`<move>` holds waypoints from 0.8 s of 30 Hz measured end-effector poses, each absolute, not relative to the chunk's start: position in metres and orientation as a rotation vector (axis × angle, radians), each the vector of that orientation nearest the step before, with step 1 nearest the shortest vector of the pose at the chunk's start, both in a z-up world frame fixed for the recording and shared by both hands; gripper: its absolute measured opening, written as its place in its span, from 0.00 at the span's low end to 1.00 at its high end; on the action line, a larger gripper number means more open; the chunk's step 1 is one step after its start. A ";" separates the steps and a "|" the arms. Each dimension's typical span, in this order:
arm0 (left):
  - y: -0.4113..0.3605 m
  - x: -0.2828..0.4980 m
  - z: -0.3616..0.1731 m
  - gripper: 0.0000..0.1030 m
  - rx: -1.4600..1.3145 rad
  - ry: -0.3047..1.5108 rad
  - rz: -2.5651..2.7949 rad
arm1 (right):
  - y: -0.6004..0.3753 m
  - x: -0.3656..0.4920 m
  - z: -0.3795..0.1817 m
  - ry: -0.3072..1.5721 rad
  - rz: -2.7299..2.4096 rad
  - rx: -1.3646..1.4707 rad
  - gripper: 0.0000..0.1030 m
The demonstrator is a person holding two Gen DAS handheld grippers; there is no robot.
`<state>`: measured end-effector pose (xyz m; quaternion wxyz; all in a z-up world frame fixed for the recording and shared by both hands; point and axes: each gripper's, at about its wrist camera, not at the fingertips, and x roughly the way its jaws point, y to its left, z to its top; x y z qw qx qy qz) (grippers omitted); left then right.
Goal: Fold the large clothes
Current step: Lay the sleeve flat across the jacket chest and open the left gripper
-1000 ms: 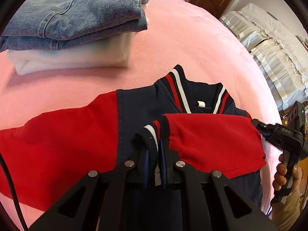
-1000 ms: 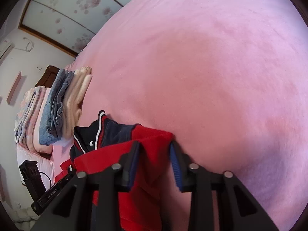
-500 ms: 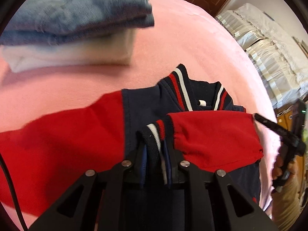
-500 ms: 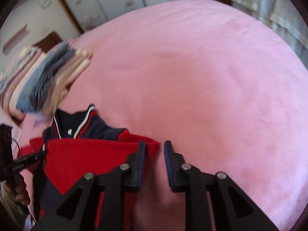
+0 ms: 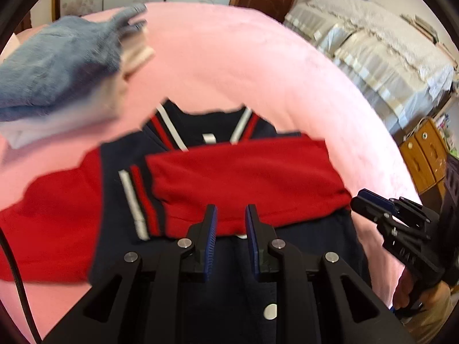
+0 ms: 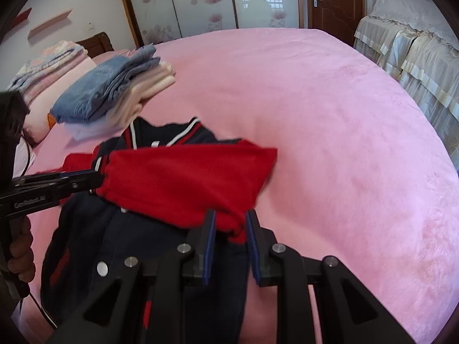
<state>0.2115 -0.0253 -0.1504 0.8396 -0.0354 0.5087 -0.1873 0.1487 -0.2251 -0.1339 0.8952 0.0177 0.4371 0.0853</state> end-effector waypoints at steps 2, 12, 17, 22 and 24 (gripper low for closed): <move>-0.029 0.213 -0.159 0.17 -0.086 1.103 -0.399 | -0.221 0.145 -0.139 0.909 0.172 -0.016 0.21; -0.009 0.219 -0.177 0.18 -0.153 1.163 -0.385 | -0.212 0.151 -0.150 0.898 0.242 -0.148 0.20; -0.010 0.225 -0.185 0.18 -0.173 1.184 -0.381 | -0.206 0.154 -0.155 0.886 0.249 -0.219 0.11; -0.010 0.229 -0.189 0.18 -0.168 1.200 -0.363 | -0.202 0.141 -0.148 0.874 0.266 -0.245 0.04; -0.011 0.229 -0.191 0.18 -0.155 1.202 -0.368 | -0.203 0.135 -0.150 0.886 0.269 -0.246 0.04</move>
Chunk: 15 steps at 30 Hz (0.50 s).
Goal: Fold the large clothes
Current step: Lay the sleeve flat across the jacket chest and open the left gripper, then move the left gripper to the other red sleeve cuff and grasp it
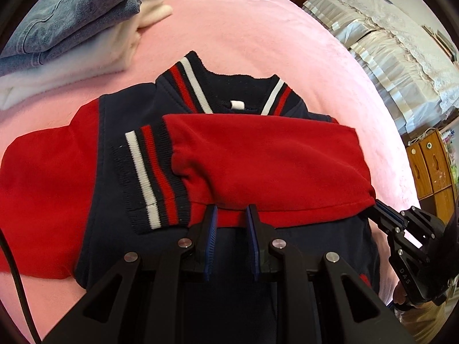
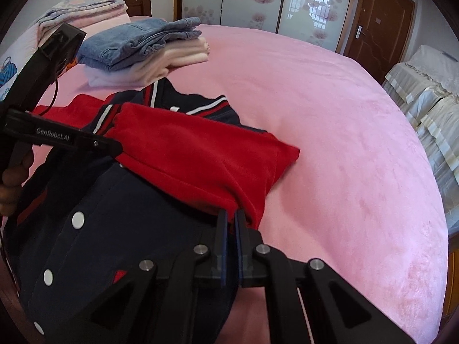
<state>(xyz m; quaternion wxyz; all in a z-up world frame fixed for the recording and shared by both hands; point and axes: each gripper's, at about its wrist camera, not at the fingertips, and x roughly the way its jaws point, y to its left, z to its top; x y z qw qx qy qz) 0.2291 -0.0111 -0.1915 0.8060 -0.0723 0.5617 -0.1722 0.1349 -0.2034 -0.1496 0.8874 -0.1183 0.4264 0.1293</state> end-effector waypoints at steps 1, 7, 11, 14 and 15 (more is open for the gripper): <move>-0.011 0.228 -0.192 0.18 -0.150 1.205 -0.371 | -0.205 0.134 -0.153 0.900 0.268 -0.244 0.04; -0.011 0.223 -0.191 0.18 -0.101 1.219 -0.382 | -0.205 0.130 -0.166 0.977 0.250 -0.245 0.04; -0.018 0.211 -0.164 0.18 -0.031 1.170 -0.416 | -0.215 0.126 -0.138 0.958 0.255 -0.136 0.05; -0.028 0.211 -0.145 0.25 -0.029 1.110 -0.438 | -0.217 0.131 -0.113 0.881 0.255 -0.035 0.06; -0.030 0.214 -0.142 0.29 -0.030 1.092 -0.431 | -0.214 0.138 -0.108 0.863 0.256 0.003 0.06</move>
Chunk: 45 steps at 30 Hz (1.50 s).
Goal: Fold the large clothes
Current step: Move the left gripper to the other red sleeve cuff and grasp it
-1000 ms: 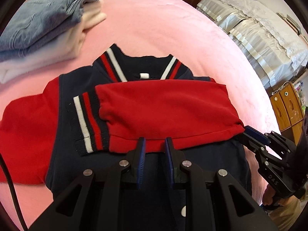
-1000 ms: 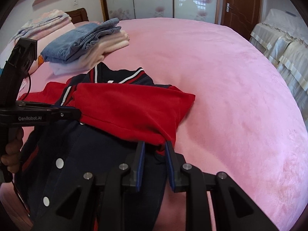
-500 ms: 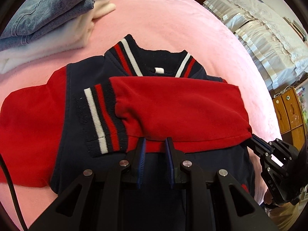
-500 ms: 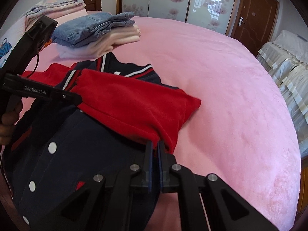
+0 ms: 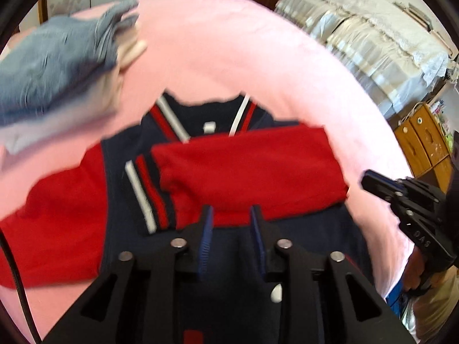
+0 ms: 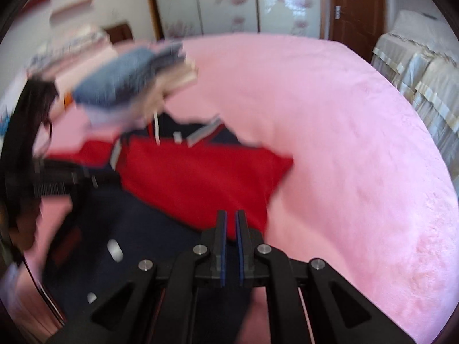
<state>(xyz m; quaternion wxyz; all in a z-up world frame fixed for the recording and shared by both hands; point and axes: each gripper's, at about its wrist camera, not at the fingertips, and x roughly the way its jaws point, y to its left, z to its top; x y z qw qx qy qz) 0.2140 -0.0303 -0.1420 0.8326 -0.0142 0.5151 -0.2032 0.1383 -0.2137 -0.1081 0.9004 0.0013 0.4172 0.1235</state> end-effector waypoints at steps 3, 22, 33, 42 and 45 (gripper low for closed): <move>-0.036 0.229 -0.147 0.32 -0.053 1.070 -0.374 | -0.197 0.163 -0.114 0.879 0.275 0.058 0.06; -0.010 0.228 -0.149 0.58 -0.117 1.080 -0.332 | -0.245 0.167 -0.137 0.937 0.066 0.195 0.08; 0.056 0.173 -0.050 0.78 -0.106 0.897 -0.177 | -0.164 0.146 -0.070 0.855 0.228 0.230 0.18; 0.174 0.129 -0.054 0.79 -0.271 0.888 -0.030 | -0.074 0.123 -0.040 0.766 0.327 0.144 0.41; 0.208 0.123 -0.078 0.79 -0.355 0.905 0.012 | -0.049 0.123 -0.043 0.766 0.348 0.115 0.41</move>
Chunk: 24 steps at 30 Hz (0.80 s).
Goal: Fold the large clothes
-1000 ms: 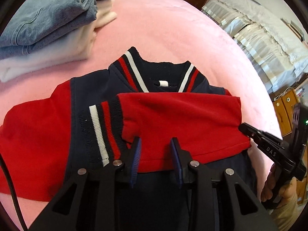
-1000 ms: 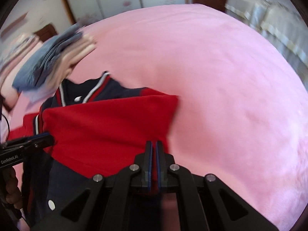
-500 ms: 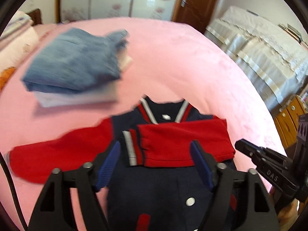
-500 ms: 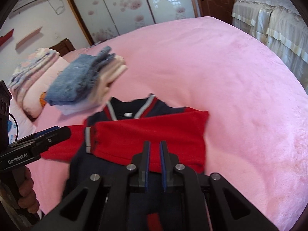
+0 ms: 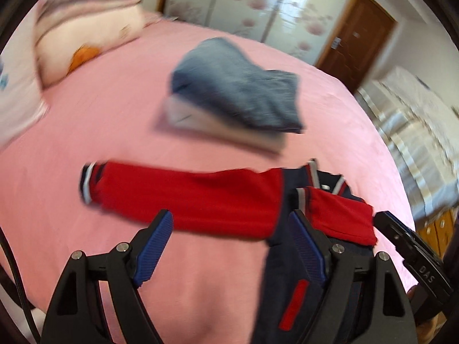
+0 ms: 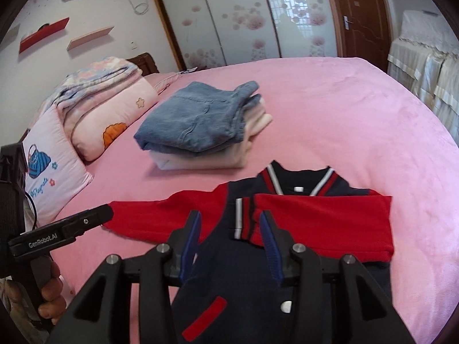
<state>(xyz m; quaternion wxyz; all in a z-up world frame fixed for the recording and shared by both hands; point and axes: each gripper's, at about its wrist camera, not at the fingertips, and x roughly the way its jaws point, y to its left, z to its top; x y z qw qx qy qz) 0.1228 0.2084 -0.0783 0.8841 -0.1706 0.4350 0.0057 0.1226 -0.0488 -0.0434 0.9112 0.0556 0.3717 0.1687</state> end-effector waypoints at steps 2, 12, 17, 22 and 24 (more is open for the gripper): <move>0.231 0.122 -0.098 0.79 -0.434 0.920 0.024 | -0.031 0.125 -0.050 0.784 0.368 0.103 0.41; 0.310 0.122 -0.177 0.79 -0.740 0.915 0.081 | 0.027 0.145 -0.096 0.902 0.418 0.078 0.41; 0.342 0.129 -0.214 0.79 -0.916 0.858 0.092 | 0.036 0.149 -0.106 0.922 0.425 0.073 0.41; 0.356 0.137 -0.220 0.25 -0.995 0.777 0.097 | 0.035 0.151 -0.116 0.949 0.410 0.071 0.41; 0.355 0.143 -0.218 0.04 -1.002 0.773 0.106 | 0.031 0.151 -0.118 0.955 0.405 0.083 0.41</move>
